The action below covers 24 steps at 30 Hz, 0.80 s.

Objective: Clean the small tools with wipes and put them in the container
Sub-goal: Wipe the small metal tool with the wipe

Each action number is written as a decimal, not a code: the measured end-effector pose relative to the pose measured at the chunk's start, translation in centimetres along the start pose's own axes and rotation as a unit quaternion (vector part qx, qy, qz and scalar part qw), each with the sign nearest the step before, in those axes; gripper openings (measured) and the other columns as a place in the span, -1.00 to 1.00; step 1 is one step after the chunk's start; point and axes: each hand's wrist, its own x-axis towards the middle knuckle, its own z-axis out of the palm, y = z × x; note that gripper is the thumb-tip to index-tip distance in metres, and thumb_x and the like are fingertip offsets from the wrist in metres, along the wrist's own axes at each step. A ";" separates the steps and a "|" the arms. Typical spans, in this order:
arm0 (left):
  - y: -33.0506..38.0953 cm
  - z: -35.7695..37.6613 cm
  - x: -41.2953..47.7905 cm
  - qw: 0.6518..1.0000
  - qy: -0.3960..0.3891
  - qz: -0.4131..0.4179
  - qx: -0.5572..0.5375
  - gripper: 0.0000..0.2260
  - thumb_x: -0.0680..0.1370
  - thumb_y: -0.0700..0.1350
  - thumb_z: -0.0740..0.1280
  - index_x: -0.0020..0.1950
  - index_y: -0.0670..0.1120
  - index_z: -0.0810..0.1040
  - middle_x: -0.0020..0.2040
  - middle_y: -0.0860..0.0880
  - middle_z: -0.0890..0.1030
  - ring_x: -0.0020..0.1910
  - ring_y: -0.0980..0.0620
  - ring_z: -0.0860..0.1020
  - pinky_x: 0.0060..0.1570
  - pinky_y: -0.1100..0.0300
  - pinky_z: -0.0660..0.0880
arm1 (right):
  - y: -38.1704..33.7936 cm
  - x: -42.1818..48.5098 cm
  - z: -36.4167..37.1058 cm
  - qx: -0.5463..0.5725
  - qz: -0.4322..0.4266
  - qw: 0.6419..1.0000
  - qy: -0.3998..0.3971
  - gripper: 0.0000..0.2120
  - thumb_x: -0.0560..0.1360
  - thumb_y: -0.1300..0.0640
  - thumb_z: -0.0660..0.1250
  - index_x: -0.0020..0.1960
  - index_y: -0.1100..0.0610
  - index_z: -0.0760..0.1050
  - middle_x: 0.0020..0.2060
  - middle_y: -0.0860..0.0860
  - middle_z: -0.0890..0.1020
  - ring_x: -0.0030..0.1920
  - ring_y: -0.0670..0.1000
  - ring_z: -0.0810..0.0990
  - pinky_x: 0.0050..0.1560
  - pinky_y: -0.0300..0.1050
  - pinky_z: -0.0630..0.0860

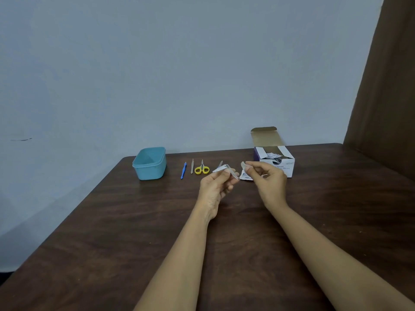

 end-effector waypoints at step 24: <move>-0.6 0.3 -0.1 0.984 -0.038 0.021 0.173 -0.87 0.53 -0.16 0.40 -0.20 -0.15 0.65 -0.32 -0.04 0.66 -0.34 0.15 0.60 -0.33 0.34 0.47 | -3.0 1.4 -1.6 0.044 0.073 0.970 -0.229 -0.75 0.55 0.30 0.22 -0.07 0.15 0.68 -0.09 -0.02 0.72 0.01 -0.16 0.64 0.04 -0.32 0.46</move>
